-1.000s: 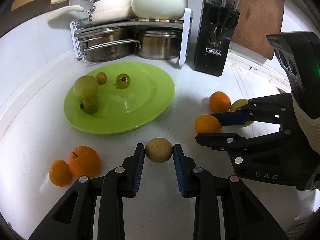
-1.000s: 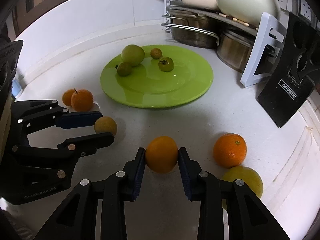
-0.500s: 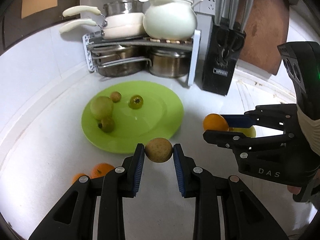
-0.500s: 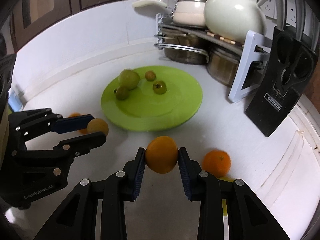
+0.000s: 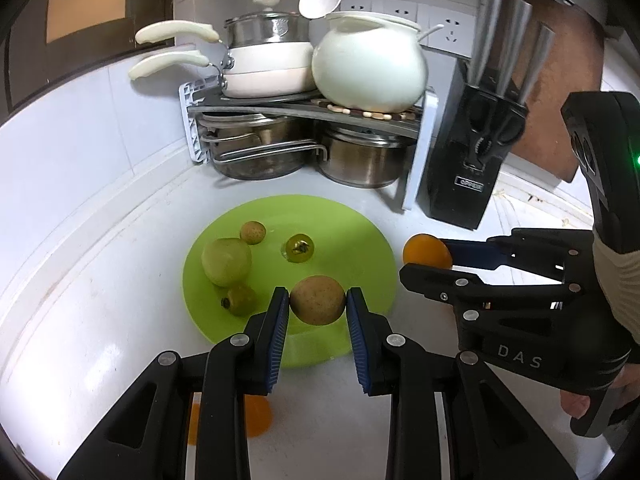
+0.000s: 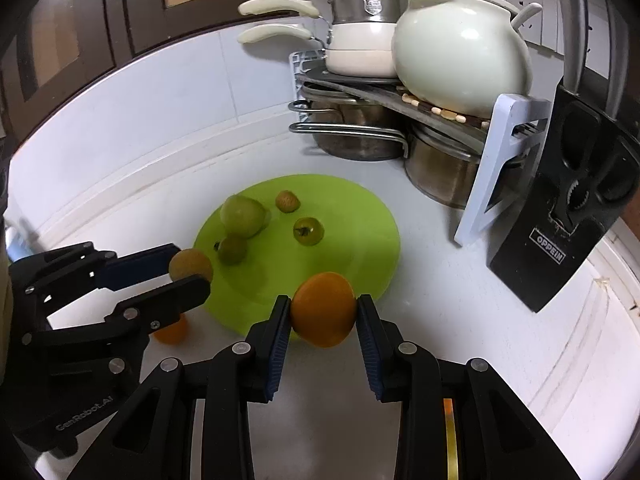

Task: Organize fruits
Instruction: 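Carry the kiwi and orange over the green plate and open both tools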

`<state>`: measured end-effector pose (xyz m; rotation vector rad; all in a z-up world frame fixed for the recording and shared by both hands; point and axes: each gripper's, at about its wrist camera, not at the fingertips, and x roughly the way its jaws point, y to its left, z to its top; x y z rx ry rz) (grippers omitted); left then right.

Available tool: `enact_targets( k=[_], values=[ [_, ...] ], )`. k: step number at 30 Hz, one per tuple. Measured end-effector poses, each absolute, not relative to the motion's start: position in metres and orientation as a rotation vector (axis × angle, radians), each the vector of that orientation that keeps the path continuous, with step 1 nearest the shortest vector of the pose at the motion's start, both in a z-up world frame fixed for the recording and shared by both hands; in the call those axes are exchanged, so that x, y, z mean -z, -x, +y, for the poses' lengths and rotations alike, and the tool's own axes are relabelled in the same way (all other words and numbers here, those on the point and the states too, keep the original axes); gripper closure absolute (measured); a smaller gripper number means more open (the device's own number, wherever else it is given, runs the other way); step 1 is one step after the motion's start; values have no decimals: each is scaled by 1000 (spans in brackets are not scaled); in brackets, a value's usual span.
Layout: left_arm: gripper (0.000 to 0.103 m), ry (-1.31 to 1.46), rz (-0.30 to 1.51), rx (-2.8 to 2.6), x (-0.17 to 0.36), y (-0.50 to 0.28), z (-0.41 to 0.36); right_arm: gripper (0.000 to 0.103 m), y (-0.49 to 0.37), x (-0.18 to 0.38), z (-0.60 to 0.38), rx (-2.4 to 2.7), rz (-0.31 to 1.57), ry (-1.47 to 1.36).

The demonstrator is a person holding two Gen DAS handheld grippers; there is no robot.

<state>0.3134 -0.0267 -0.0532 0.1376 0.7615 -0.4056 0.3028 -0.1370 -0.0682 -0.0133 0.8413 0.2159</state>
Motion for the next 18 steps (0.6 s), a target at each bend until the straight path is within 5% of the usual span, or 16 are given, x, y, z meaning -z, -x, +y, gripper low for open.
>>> enact_targets(
  k=[18],
  values=[
    [73,-119,917,364,78,-376,-27,69,-361,93,-131,-182,943,-17]
  ],
)
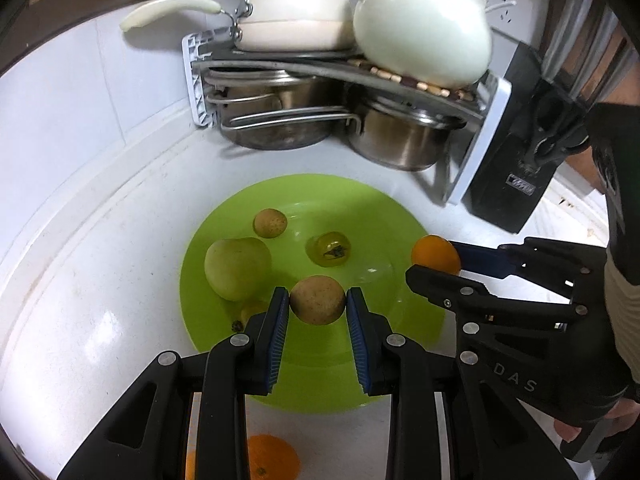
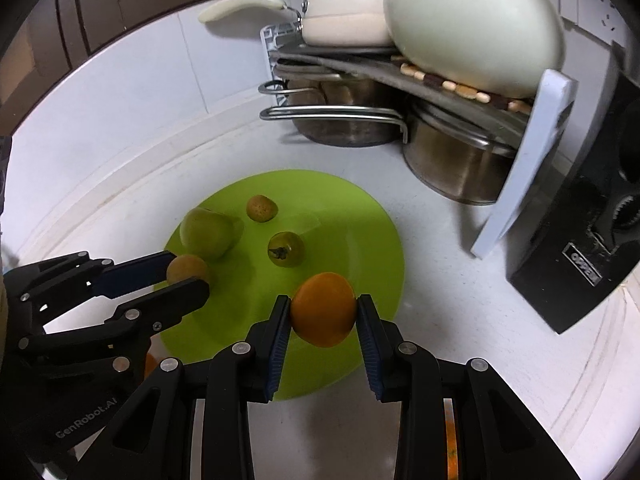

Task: Organize fruits
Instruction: 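Carry the kiwi and orange over the green plate and open both tools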

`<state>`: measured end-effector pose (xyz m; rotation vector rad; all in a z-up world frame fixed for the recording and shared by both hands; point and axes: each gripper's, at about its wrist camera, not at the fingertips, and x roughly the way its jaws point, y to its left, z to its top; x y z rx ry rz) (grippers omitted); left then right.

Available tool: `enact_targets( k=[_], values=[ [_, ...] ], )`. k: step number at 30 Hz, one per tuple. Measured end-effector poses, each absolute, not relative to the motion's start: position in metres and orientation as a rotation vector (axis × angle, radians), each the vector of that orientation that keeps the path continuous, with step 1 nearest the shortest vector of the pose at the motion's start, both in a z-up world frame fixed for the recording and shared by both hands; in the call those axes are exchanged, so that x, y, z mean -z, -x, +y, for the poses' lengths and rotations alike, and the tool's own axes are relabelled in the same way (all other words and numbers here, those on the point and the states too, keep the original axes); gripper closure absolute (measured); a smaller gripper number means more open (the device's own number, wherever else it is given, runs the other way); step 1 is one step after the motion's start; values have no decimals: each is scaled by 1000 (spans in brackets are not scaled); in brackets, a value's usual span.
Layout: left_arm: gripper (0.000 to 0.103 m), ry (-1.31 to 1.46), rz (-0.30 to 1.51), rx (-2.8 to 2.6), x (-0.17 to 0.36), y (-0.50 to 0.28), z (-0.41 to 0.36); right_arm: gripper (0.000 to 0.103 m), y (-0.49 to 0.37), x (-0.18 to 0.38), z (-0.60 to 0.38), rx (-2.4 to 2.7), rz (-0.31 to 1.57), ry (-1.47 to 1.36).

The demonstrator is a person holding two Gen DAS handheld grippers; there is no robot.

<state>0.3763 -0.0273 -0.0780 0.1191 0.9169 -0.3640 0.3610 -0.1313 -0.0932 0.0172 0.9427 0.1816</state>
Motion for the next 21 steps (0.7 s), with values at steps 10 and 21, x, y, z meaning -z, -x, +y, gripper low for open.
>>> enact_targets(
  k=[10,21],
  values=[
    [73,-117,993,353,99,-390,-27,69,-372,104,-131,-185,975,-10],
    [73,-125,1014,346,101,-394,-27,69,-378,111,-129,-189,990,-9]
  ],
)
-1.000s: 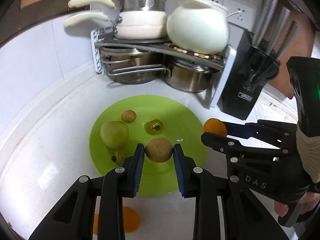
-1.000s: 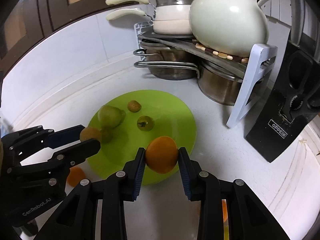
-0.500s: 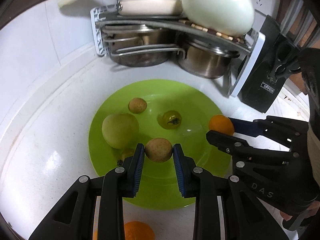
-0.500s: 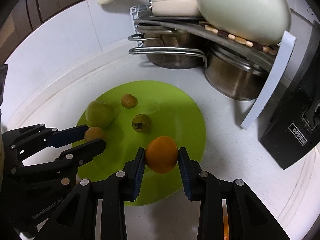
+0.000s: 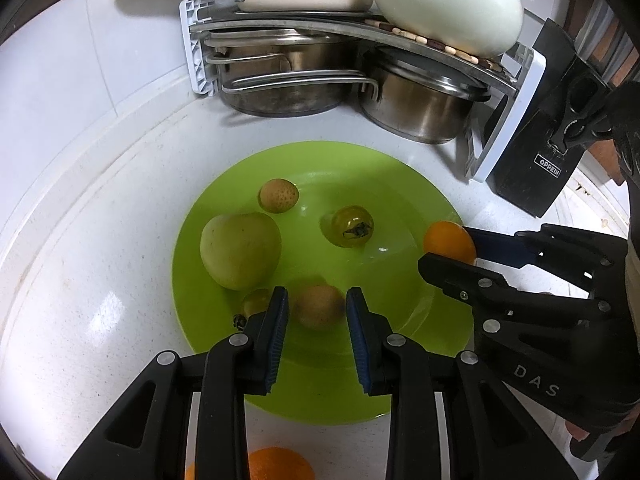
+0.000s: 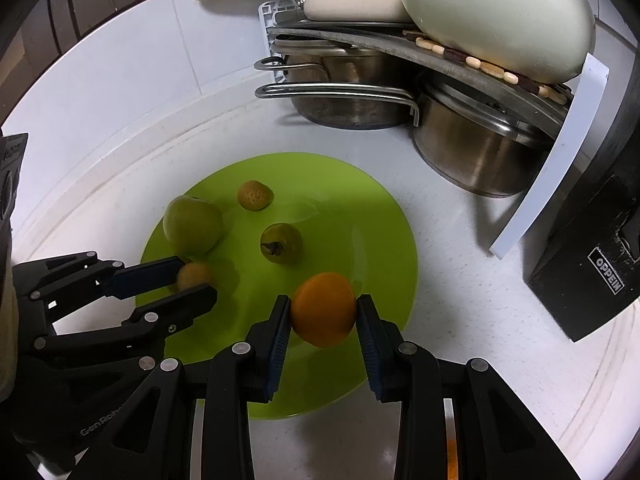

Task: Organize fruits
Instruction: 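Carry the kiwi and orange over the green plate and open both tools, then withdraw both open tools from the plate toward the loose oranges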

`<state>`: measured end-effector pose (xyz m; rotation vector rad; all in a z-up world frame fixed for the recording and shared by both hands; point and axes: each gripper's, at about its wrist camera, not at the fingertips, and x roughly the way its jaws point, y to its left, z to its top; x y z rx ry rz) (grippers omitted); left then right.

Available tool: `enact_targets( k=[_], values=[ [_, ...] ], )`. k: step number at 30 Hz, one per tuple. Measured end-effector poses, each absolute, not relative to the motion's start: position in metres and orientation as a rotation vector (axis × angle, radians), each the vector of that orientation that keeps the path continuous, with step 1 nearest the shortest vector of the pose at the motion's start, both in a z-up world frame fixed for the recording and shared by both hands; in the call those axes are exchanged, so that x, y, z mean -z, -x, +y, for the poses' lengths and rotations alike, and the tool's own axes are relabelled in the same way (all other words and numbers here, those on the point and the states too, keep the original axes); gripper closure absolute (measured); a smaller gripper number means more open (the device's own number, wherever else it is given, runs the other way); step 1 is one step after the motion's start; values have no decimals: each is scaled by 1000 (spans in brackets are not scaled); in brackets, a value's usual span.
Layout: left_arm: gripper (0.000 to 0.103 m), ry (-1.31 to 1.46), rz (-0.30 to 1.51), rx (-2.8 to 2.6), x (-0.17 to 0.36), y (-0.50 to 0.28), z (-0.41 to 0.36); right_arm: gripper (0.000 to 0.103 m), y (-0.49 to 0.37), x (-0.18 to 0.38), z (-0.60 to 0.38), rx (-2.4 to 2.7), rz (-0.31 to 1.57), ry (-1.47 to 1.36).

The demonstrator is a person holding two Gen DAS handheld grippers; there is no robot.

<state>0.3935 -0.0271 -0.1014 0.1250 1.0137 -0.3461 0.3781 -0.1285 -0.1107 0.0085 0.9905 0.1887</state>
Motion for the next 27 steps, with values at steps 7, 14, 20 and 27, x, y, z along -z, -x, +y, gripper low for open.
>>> enact_targets(
  k=[7,14,20,27],
  values=[
    [67,-115,995,329,93,-389,-24,61,-374,106,-130,-195,966,-9],
    [59,-108,941,311,71,-372,-15,61,-363,93,-132,-199,939,-17],
    [51,-75,888,281,48,-346,4,55,-340,76,-129,-214,897,-16],
    [42,-95,806,235,19,-310,27,47,-309,51,-116,-260,817,-2]
  ],
)
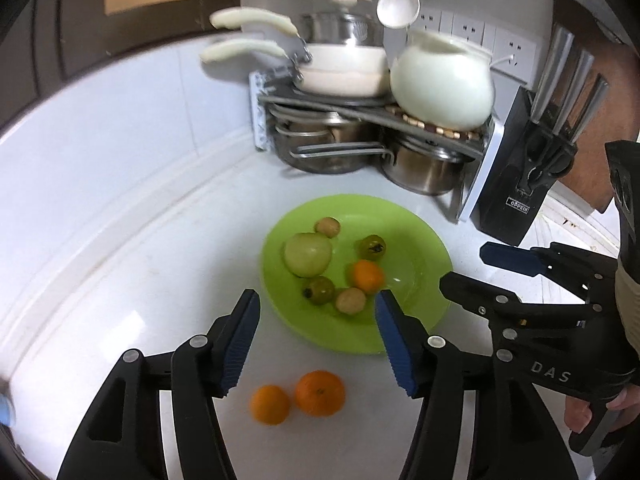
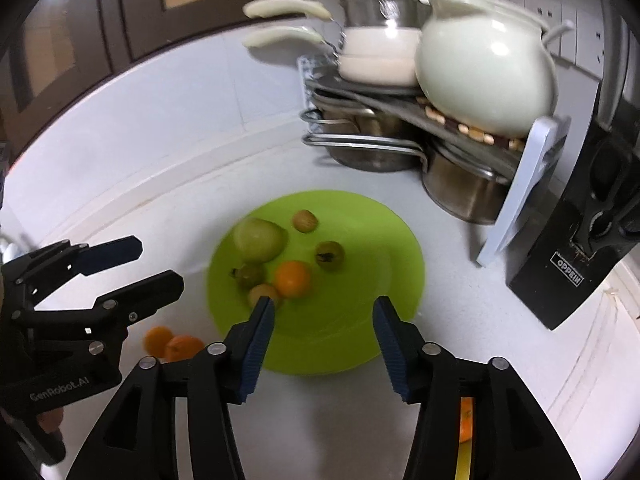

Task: Organize fruits
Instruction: 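Withdraw both open tools from the plate toward the loose oranges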

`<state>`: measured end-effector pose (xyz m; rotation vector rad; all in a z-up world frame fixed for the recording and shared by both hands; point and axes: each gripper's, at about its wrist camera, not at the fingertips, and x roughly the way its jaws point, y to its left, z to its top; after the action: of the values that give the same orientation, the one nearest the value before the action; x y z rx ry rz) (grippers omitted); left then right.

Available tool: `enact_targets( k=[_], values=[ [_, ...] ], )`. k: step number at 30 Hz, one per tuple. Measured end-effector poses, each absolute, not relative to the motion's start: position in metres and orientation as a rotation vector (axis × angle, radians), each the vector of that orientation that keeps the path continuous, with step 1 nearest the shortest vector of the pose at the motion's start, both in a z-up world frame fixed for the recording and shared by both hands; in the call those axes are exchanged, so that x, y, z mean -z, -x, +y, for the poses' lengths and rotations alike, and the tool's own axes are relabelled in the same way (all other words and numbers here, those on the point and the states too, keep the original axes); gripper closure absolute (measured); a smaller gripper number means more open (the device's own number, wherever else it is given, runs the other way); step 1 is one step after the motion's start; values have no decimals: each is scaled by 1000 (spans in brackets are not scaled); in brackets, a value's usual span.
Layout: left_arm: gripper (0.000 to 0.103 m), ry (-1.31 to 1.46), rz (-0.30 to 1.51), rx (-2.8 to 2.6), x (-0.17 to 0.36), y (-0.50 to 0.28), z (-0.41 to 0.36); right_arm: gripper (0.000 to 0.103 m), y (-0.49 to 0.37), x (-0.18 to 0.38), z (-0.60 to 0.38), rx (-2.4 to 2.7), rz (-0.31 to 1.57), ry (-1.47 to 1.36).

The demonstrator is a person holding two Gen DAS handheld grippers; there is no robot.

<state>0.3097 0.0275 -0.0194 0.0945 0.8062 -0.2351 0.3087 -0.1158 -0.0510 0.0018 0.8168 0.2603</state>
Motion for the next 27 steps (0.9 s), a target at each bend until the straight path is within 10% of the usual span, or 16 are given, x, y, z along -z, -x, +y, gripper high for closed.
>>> enact_targets(
  k=[27],
  values=[
    [38,-186,716,197,52,-237,97,39,-246,66,-39,-406,778,105]
  ],
)
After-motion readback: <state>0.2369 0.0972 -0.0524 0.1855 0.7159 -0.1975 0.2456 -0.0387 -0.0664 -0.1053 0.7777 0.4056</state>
